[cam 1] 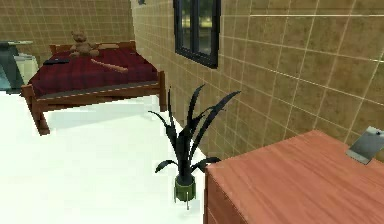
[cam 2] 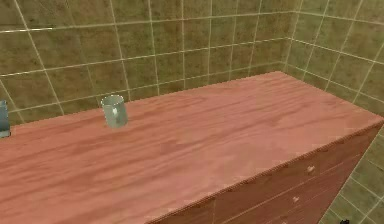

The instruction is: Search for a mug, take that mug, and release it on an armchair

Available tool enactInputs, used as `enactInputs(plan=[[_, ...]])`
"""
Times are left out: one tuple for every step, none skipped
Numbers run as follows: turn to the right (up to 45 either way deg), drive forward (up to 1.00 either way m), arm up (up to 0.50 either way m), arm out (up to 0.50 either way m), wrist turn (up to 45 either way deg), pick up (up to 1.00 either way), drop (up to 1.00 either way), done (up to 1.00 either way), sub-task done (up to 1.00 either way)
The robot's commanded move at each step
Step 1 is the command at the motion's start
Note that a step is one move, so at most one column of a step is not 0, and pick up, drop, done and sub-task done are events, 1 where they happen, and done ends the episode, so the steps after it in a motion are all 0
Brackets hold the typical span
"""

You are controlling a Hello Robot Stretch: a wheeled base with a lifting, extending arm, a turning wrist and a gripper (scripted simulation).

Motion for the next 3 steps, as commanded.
enactInputs(plan=[[-15.0, 0.00, 0.00, 0.00, 0.0, 0.00, 0.00, 0.00, 0.00], [0.0, 0.00, 0.50, 0.00, 0.0, 0.00, 0.00, 0.00, 0.00], [0.0, 0.00, 0.38, 0.00, 0.0, 0.00, 0.00, 0.00, 0.00]])
